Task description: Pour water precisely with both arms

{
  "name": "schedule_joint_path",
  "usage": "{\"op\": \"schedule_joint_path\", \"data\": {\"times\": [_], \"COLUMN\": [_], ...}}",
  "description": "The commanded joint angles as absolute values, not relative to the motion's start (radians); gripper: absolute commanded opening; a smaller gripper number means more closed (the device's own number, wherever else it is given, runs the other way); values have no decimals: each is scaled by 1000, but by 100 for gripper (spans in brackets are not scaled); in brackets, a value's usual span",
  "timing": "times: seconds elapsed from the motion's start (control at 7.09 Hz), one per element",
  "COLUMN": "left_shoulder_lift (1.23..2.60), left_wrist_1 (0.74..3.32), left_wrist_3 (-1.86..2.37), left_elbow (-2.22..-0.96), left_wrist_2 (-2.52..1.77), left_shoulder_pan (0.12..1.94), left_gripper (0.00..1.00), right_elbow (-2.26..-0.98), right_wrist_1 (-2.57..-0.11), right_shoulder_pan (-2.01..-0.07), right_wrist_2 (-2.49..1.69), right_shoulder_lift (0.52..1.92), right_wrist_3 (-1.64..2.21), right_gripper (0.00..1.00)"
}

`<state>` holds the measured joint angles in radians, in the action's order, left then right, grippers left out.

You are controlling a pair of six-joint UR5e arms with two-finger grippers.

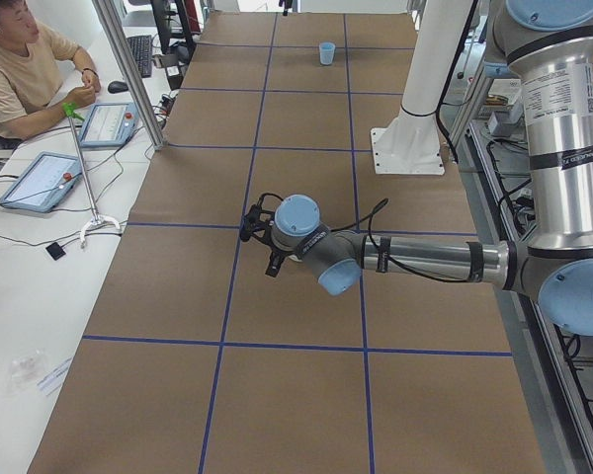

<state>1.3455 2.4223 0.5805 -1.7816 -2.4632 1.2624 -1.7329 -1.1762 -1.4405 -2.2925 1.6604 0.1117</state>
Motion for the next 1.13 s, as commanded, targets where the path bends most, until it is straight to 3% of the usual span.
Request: {"op": "schedule_joint_path", "data": {"times": [0.0,0.85,0.99], "left_shoulder_lift": [1305,1371,1384], "left_wrist_1": [2477,2465,2467], "left_wrist_3": [724,931,930], "left_elbow": [-1787,-1772,-1752], "left_wrist_2": [-2309,-2022,-2008], "left_shoulder_pan": [1119,781,770], "left_gripper": [100,98,79], "right_elbow": [-1733,-1733,-1732], "right_wrist_1": [-1175,-1175,-1175], "right_shoulder_pan": [-1440,-1440,-1440], "right_wrist_2": [-2293,-2289,-2289], "right_shoulder_lift": [1673,1680,1678], "right_wrist_3": [112,110,110], "right_gripper": [100,100,100]}}
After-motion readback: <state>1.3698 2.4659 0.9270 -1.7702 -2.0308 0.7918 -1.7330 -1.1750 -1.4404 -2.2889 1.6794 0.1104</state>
